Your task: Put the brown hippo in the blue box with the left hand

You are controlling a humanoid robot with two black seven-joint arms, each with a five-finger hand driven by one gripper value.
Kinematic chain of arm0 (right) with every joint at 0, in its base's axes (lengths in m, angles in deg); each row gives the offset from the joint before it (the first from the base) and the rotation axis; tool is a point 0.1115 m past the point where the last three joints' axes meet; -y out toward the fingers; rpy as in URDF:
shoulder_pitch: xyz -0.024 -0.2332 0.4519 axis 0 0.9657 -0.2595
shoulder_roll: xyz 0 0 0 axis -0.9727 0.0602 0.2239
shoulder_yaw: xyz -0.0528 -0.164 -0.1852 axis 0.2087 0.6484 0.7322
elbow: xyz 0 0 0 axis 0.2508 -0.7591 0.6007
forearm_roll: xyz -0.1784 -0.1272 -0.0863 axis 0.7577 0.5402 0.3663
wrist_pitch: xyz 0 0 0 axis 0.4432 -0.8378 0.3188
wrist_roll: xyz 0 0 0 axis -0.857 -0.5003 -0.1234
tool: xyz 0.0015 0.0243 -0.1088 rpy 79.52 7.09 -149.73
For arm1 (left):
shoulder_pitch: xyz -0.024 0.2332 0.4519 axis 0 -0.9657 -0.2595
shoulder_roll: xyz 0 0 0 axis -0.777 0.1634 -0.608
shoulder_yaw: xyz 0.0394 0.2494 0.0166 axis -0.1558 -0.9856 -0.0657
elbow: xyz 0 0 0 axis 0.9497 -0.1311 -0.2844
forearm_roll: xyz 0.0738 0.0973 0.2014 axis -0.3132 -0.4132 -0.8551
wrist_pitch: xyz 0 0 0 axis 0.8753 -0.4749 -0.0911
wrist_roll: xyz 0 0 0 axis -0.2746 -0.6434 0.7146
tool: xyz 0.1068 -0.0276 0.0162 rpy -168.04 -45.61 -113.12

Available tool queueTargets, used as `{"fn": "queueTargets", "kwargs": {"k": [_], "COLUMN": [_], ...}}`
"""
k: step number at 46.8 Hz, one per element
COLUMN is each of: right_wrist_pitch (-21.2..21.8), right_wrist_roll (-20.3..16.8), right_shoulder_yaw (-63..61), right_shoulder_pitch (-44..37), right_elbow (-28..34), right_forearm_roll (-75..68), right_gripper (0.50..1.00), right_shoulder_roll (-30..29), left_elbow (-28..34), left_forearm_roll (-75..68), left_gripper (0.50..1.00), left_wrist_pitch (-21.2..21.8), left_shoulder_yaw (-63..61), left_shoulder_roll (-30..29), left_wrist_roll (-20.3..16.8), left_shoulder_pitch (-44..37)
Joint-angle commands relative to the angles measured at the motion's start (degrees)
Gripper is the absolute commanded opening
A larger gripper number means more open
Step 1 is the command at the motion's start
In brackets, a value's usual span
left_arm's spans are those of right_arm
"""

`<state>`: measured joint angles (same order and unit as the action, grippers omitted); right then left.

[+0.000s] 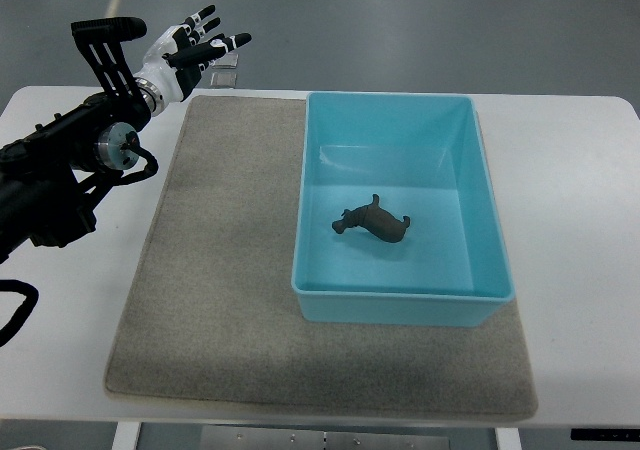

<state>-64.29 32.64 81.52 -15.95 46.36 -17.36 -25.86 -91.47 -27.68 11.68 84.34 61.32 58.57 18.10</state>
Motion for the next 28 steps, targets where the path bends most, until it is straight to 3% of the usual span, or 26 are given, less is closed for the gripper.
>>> {"fn": "queueTargets", "kwargs": {"k": [1, 12, 19, 28], "right_wrist_pitch": [0.0, 0.0, 0.0, 0.0], "right_wrist_roll": [0.0, 0.0, 0.0, 0.0], "right_shoulder_yaw": [0.0, 0.0, 0.0, 0.0], "right_shoulder_pitch": [0.0, 0.0, 0.0, 0.0], "right_elbow": [0.0, 0.0, 0.0, 0.0], "right_forearm_roll": [0.0, 0.0, 0.0, 0.0], "right_gripper": [0.936, 0.936, 0.936, 0.936], "right_shoulder_roll": [0.0, 0.0, 0.0, 0.0], "left_elbow": [0.1, 0.2, 0.4, 0.4], "left_forearm_roll": [4.3, 9.4, 9.3, 9.4], "left_gripper": [0.999, 0.999, 0.999, 0.999], "left_wrist_pitch": [-0.9, -5.2, -11.6, -15.0], "left_shoulder_yaw": [0.8, 3.4, 3.4, 3.6], "left_shoulder_roll": [0.1, 0.0, 0.0, -0.4], "left_wrist_roll": [-0.7, -0.8, -0.8, -0.8], "left_shoulder_pitch": [-0.5, -1.7, -2.4, -2.7]}}
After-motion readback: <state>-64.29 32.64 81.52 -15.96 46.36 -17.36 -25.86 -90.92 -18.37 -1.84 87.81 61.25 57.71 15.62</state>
